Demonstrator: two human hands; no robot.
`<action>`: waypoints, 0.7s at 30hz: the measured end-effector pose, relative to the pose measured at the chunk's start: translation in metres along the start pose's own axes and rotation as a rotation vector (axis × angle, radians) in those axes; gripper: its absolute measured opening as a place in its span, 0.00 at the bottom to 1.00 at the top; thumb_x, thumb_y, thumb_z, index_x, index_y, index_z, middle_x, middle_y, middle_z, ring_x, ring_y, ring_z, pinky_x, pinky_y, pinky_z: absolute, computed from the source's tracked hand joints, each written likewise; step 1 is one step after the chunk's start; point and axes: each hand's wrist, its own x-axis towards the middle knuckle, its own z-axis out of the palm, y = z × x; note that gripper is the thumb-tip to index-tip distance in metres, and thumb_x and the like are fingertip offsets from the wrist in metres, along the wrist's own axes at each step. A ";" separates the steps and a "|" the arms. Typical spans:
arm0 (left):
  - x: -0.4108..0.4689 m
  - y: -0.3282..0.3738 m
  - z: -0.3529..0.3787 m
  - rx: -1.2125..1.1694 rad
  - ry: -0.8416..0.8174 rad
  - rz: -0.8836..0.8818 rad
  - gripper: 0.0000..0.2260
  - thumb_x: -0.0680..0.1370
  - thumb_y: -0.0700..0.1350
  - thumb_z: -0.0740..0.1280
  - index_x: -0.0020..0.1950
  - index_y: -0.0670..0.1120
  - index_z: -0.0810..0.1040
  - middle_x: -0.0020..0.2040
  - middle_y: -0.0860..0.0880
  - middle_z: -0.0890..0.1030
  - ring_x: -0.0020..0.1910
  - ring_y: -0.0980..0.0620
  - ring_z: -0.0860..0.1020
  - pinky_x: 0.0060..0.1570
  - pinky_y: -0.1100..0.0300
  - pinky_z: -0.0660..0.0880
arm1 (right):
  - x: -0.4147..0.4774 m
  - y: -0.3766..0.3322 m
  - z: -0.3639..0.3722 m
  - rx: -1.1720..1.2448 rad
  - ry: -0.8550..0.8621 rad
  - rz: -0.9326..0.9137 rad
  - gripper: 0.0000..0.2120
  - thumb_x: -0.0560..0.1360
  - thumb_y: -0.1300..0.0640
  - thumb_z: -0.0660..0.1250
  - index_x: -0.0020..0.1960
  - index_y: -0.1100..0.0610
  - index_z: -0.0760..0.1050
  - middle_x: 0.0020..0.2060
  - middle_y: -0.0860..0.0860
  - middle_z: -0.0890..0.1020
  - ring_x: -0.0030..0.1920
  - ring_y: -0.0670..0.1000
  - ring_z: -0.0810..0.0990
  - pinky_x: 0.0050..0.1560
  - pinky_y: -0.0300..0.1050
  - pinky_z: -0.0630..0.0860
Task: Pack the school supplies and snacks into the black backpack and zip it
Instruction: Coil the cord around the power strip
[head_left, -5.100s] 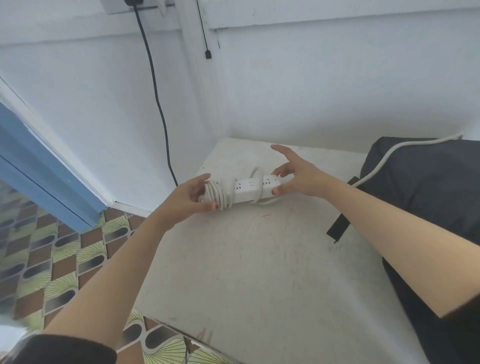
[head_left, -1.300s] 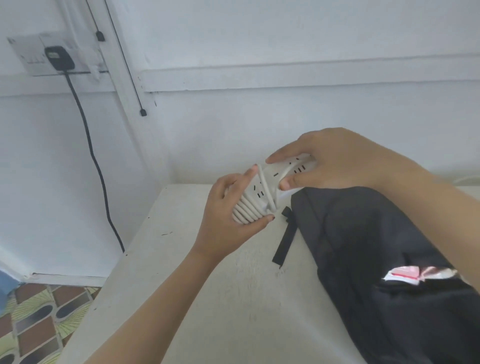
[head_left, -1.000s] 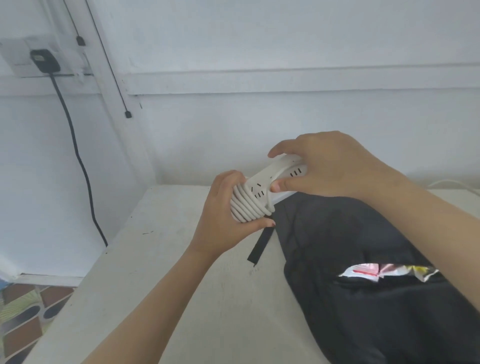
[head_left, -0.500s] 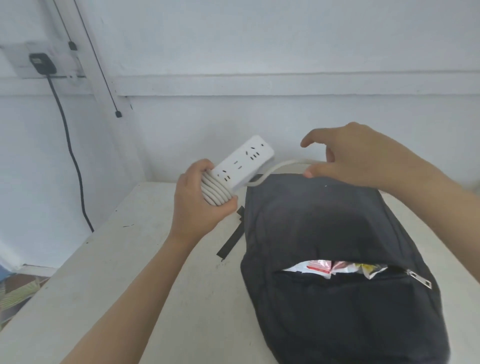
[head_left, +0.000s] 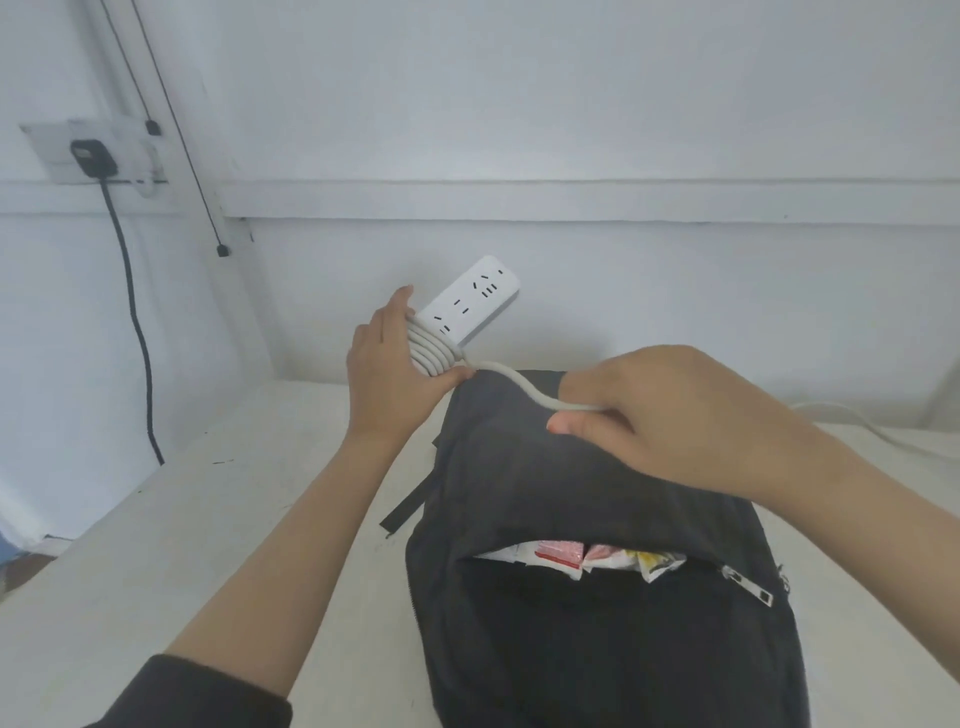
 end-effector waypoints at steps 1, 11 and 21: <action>0.002 0.005 0.004 -0.014 0.012 0.006 0.43 0.61 0.56 0.79 0.71 0.45 0.64 0.58 0.48 0.74 0.53 0.47 0.71 0.53 0.55 0.67 | -0.004 -0.001 -0.002 -0.010 -0.009 -0.010 0.20 0.79 0.42 0.52 0.32 0.50 0.55 0.27 0.48 0.68 0.29 0.44 0.66 0.31 0.35 0.60; 0.022 0.050 0.038 -0.084 0.028 0.082 0.43 0.63 0.48 0.77 0.74 0.46 0.61 0.58 0.48 0.73 0.54 0.49 0.70 0.53 0.62 0.62 | -0.037 -0.001 -0.025 -0.175 0.037 -0.074 0.21 0.82 0.45 0.49 0.33 0.50 0.48 0.27 0.46 0.60 0.25 0.43 0.57 0.26 0.37 0.52; 0.001 0.056 0.026 -0.077 -0.307 0.377 0.55 0.64 0.51 0.76 0.73 0.62 0.35 0.63 0.53 0.72 0.54 0.57 0.68 0.57 0.60 0.64 | -0.027 0.051 -0.074 -0.096 0.399 -0.094 0.17 0.76 0.41 0.55 0.46 0.47 0.80 0.30 0.43 0.72 0.30 0.49 0.68 0.29 0.40 0.65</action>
